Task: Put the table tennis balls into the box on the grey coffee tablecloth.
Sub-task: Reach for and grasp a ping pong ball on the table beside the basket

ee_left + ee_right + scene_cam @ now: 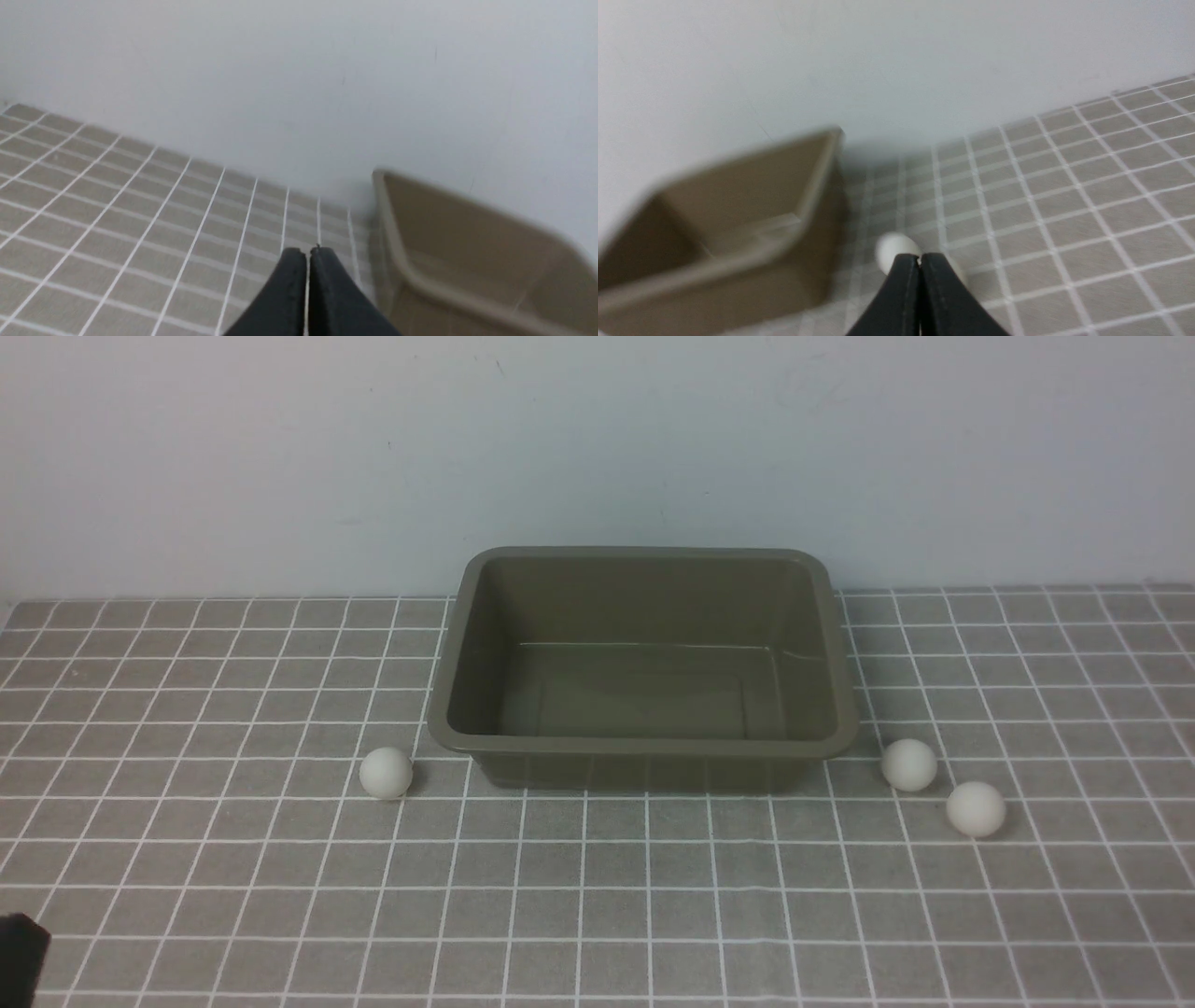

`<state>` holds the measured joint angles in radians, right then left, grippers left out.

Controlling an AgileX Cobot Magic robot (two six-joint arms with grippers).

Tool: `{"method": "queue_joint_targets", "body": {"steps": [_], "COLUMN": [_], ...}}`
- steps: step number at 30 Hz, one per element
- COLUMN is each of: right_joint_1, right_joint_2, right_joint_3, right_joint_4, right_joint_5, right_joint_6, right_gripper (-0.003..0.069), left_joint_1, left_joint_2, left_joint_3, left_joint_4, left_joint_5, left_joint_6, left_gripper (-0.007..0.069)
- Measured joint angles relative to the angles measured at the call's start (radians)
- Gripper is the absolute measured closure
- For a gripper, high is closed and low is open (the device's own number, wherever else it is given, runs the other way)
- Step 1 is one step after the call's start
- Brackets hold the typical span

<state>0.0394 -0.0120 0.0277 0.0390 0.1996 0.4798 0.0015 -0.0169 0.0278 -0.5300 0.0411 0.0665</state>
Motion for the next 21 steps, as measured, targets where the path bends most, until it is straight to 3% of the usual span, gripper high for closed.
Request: {"method": "queue_joint_targets", "body": {"steps": [6, 9, 14, 15, 18, 21], "right_joint_1": [0.000, 0.000, 0.000, 0.000, 0.000, 0.000], "right_joint_2": [0.000, 0.000, 0.000, 0.000, 0.016, 0.146], "right_joint_3": [0.000, 0.000, 0.000, -0.009, -0.087, -0.288], "right_joint_4": [0.129, 0.128, 0.125, 0.123, 0.097, 0.029], "right_joint_5": [-0.137, -0.137, -0.225, -0.241, -0.155, 0.071], "right_joint_6": [0.093, 0.095, 0.102, 0.103, 0.098, 0.042], "right_gripper": [0.0673, 0.0673, 0.0673, 0.0673, 0.0673, 0.0673], "left_joint_1": [0.000, 0.000, 0.000, 0.000, 0.000, 0.000], "left_joint_2": [0.000, 0.000, 0.082, 0.182, 0.378, 0.652], "left_joint_3": [-0.002, -0.043, -0.204, -0.282, -0.401, -0.550], "left_joint_4": [-0.221, -0.235, -0.147, -0.109, -0.059, -0.006], "left_joint_5": [-0.272, -0.270, -0.067, 0.072, 0.266, 0.481], "left_joint_6": [-0.067, -0.078, -0.079, -0.078, -0.067, 0.019], "left_gripper": [0.0628, 0.0628, 0.0628, 0.0628, 0.0628, 0.0628]}}
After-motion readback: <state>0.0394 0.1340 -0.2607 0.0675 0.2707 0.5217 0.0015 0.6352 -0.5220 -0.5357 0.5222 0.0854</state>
